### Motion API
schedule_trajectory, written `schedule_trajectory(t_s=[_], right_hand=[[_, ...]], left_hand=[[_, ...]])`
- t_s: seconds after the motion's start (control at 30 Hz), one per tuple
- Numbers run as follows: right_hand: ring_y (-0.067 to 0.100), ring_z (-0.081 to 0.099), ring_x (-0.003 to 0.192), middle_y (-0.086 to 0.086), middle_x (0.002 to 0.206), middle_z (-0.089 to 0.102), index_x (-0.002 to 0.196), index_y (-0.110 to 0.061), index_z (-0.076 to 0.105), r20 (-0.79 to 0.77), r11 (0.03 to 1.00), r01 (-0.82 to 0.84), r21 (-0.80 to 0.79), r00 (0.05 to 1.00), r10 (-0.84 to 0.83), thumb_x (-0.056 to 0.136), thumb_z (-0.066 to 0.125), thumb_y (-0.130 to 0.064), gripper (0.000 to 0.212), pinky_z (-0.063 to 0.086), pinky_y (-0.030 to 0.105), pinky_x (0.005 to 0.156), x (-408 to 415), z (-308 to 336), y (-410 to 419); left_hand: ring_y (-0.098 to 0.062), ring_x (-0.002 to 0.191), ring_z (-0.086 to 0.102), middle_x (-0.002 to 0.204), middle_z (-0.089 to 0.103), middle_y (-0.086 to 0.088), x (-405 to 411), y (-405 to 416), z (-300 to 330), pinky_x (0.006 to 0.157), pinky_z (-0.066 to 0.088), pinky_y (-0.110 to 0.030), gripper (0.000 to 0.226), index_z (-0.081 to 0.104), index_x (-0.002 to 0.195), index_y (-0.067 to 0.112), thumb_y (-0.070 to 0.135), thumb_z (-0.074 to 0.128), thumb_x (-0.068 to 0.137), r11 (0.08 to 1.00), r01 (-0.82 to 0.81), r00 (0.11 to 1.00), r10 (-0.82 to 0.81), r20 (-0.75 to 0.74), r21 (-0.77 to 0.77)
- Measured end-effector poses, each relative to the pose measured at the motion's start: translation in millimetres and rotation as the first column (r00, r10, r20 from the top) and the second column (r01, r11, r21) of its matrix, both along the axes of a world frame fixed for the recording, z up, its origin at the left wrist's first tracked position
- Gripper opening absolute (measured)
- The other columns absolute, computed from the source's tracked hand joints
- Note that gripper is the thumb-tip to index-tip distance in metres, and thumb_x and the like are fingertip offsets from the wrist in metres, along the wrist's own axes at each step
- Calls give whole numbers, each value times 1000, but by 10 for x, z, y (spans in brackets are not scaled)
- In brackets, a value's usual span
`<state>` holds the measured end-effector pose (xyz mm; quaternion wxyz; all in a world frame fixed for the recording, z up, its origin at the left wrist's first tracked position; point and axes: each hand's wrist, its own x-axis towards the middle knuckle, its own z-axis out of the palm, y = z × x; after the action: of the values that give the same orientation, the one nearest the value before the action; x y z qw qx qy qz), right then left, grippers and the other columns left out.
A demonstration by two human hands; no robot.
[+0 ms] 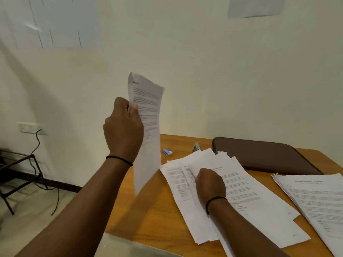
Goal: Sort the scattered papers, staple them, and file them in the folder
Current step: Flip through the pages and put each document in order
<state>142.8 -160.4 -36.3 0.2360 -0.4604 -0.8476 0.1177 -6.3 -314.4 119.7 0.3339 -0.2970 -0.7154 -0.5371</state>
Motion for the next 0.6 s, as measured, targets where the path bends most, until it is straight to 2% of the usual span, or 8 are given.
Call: schedule_trajectory(t_s=[0.07, 0.17, 0.23, 0.3, 0.47, 0.53, 0.6], right_hand=[[13, 54, 78, -1, 92, 64, 84, -21, 54, -78, 998, 16, -62, 997, -21, 94, 61, -35, 19, 37, 24, 67, 5, 48, 15], [16, 55, 74, -1, 78, 61, 74, -19, 52, -213, 978, -7, -209, 976, -38, 83, 75, -46, 36, 37, 26, 65, 10, 106, -5], [17, 53, 66, 0, 68, 58, 66, -16, 51, -367, 961, -50, -272, 928, -56, 80, 79, -44, 42, 39, 28, 60, 38, 155, -18], [18, 52, 63, 1, 64, 57, 63, -13, 52, -498, 943, -79, -323, 862, -98, 80, 81, -35, 40, 42, 28, 58, 105, 227, -10], [15, 43, 57, 1, 61, 51, 69, -9, 47, -739, 984, -4, -178, 660, -131, 89, 71, -20, 34, 40, 29, 54, 418, 618, -69], [13, 42, 55, -1, 62, 52, 75, -9, 48, -811, 997, 58, -57, 579, -80, 93, 66, -21, 29, 40, 29, 52, 563, 820, -139], [10, 46, 55, -5, 63, 53, 77, -13, 46, -834, 986, 131, 107, 551, 17, 94, 65, -23, 27, 42, 29, 51, 664, 1013, -206]], left_hand=[[-16, 60, 52, 75, 58, 2, 70, -75, 81, 51, 34, -25, 22, 48, 94, 11, 30, 49, 103, 999, 29, 999, -27, -44, 32], [-5, 57, 51, 69, 53, 8, 164, -161, 123, 49, 33, -18, 20, 46, 93, 14, 30, 49, 103, 995, 88, 993, -84, -82, 52], [-4, 56, 51, 67, 51, 13, 219, -166, 118, 48, 32, -16, 19, 46, 93, 15, 30, 50, 103, 990, 132, 989, -129, -74, 50], [-5, 56, 52, 67, 52, 12, 287, -135, 96, 48, 33, -16, 18, 46, 94, 15, 29, 49, 103, 978, 199, 979, -197, -44, 55], [0, 67, 55, 76, 56, 14, 487, 61, -94, 52, 39, -7, 4, 50, 101, 18, 21, 49, 104, 924, 368, 916, -379, 129, 102], [1, 72, 57, 82, 58, 16, 565, 167, -206, 54, 41, -8, 2, 50, 103, 21, 20, 48, 104, 901, 419, 882, -433, 186, 113], [0, 75, 58, 85, 59, 17, 650, 272, -310, 55, 41, -11, 4, 50, 104, 20, 19, 46, 105, 885, 450, 854, -466, 232, 121]])
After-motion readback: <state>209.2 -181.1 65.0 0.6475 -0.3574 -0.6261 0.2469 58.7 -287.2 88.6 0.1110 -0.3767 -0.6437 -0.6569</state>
